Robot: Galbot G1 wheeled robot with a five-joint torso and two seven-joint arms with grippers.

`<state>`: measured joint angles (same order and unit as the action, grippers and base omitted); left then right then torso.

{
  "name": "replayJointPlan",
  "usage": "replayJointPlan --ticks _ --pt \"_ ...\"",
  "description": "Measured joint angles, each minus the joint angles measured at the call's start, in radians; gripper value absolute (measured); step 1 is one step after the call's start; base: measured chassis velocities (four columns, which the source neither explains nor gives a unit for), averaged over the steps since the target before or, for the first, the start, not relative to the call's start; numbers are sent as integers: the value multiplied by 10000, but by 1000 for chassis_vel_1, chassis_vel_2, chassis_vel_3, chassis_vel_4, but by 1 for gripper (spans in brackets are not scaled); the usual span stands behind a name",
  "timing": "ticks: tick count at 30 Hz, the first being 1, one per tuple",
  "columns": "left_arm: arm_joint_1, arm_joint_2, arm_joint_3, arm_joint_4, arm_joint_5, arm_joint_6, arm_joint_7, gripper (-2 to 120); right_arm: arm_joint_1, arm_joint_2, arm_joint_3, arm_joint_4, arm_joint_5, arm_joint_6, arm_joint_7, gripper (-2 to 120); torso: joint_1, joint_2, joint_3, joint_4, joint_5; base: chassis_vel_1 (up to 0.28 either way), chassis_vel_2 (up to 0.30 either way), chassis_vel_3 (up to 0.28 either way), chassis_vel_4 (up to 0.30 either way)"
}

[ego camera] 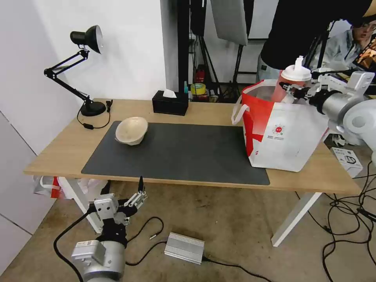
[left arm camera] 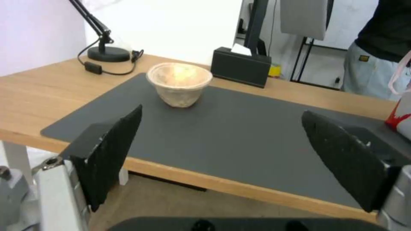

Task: Pick up the trash from the table and place it into the takeout bag.

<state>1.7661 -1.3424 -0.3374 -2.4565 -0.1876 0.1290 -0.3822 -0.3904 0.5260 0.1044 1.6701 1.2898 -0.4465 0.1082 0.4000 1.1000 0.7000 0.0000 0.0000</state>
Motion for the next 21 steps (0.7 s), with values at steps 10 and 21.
replayJointPlan --ticks 10,21 --pt "1 153 -76 -59 -31 87 8 100 119 -177 2 279 67 -43 101 88 0 0 0 0 -1 0 0 0 0" --pt "61 105 -45 -130 -1 99 13 100 149 -372 30 366 65 -87 111 100 0 0 -1 0 0 0 0 0 0"
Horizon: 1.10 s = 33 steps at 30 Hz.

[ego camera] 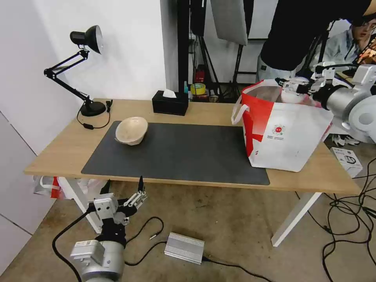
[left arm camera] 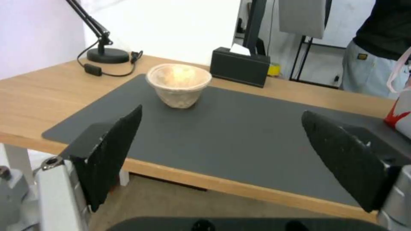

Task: Pick up the trash from the table and place it into the takeout bag.

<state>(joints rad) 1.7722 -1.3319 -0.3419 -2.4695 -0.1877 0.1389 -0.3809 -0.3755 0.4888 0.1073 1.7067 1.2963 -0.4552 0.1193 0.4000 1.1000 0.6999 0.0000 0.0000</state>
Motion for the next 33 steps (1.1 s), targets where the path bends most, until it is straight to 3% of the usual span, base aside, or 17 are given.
replayJointPlan --ticks 21,33 --pt "38 13 23 -82 12 3 14 100 27 -254 6 193 -98 -147 59 100 0 0 0 0 0 0 0 0 0" --pt "14 60 -10 -77 37 -11 15 100 -818 -326 629 888 -482 189 79 100 0 0 0 -1 0 0 0 0 0"
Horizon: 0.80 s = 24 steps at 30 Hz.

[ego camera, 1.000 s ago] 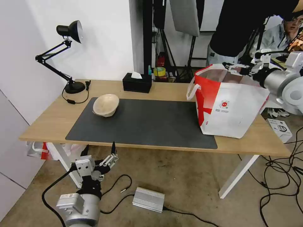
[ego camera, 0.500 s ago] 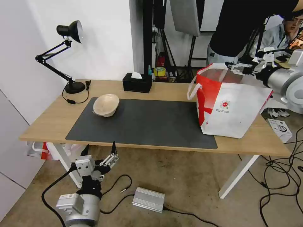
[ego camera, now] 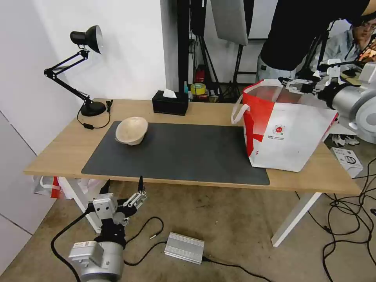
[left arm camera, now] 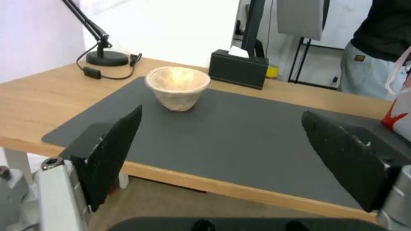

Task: Pick up the trash from the table and place it into the takeout bag.

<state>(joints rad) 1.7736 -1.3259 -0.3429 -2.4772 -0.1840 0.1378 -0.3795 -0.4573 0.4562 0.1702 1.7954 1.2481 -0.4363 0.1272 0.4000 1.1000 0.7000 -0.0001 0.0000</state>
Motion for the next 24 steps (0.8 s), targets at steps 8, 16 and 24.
replayJointPlan --ticks 8,16,24 --pt "-2 -75 45 75 57 -24 -4 100 -899 218 361 742 -395 1359 601 100 0 0 0 1 -1 0 0 0 0" --pt "-24 -45 -21 96 35 -45 -5 100 -1820 471 576 1770 -625 3095 1647 100 0 0 1 1 -1 0 0 0 0" --pt "-48 -99 -26 95 25 -46 -10 100 -2847 686 838 2701 -1634 4509 2622 100 0 0 1 2 -1 0 0 0 0"
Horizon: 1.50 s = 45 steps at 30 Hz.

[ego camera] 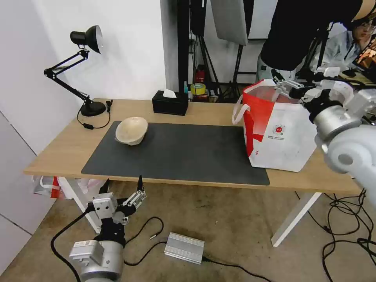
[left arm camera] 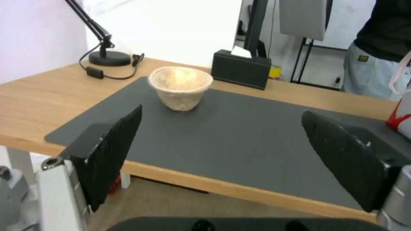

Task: Pick up the trash from the table and place it into the takeout bag.

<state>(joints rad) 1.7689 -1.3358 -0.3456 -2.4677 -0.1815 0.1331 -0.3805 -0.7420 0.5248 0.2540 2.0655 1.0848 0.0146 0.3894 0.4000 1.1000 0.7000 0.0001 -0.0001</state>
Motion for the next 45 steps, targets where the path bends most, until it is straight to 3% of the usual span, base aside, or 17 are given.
replayJointPlan --ticks 10,19,30,45 --pt "28 12 -55 -59 -26 -23 -21 100 -1161 293 300 857 -737 1046 518 100 1 0 0 -1 1 0 0 0 0" --pt "70 -14 -68 -93 -4 -29 -35 100 -2109 599 488 1617 -1494 1279 883 100 1 0 0 -2 1 0 0 0 0" --pt "93 -63 -49 -74 33 -40 -48 100 -2523 342 339 2321 -1898 1411 1555 100 1 0 -1 -1 0 0 0 0 0" --pt "217 -326 -104 -75 282 -74 -49 100 -3593 925 -134 2773 -3314 1372 1934 100 0 1 -1 -2 1 0 0 0 0"
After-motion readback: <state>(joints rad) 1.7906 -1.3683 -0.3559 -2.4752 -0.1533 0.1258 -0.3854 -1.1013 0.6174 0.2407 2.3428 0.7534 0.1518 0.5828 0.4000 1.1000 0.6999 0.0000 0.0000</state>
